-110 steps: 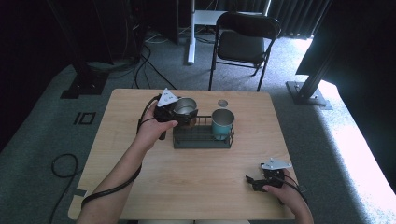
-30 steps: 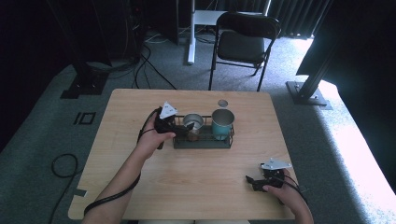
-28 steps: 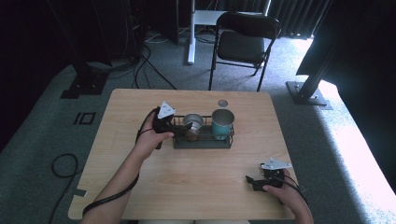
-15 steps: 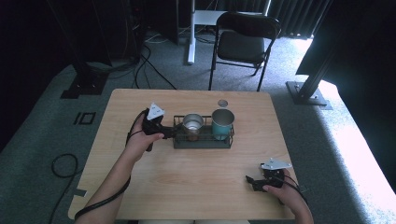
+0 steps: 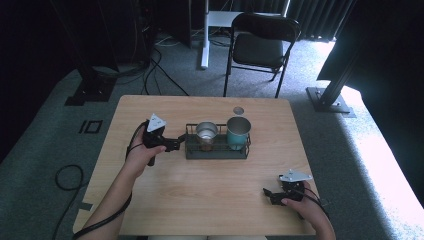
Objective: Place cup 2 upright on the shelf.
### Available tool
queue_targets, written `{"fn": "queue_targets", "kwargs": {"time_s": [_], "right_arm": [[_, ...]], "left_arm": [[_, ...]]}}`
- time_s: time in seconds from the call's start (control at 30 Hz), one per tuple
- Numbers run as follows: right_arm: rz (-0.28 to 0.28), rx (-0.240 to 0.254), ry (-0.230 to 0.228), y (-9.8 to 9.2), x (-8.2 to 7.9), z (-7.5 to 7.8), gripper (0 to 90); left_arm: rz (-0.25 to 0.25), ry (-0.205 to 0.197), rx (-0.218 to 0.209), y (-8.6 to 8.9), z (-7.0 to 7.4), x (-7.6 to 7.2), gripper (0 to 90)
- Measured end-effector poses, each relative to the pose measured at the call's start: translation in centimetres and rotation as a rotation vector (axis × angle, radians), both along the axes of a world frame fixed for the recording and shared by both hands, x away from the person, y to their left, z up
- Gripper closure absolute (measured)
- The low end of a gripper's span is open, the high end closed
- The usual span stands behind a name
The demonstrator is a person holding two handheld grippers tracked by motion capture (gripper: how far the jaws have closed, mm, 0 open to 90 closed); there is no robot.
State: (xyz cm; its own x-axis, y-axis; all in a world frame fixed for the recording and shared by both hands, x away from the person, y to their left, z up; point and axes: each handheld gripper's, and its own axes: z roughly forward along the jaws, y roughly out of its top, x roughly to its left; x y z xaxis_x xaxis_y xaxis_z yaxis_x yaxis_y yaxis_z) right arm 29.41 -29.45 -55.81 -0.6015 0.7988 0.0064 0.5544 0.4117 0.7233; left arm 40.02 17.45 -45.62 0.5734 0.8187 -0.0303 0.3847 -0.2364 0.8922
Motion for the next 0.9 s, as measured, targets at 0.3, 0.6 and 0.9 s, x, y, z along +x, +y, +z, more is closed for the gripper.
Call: {"fn": "queue_targets", "kwargs": {"time_s": [0.3, 0.6, 0.9], "right_arm": [[0.000, -0.001, 0.000, 0.0, 0.0, 0.0, 11.1], [0.000, -0.001, 0.000, 0.0, 0.0, 0.0, 11.1], [0.000, -0.001, 0.000, 0.0, 0.0, 0.0, 11.1]], "left_arm": [[0.017, 0.010, 0.010, 1.3, -0.6, -0.7, 2.6], [0.037, 0.029, 0.010, 2.9, -1.7, -1.7, 2.7], [0.058, 0.054, -0.002, 4.3, -3.1, -3.0, 2.7]]}}
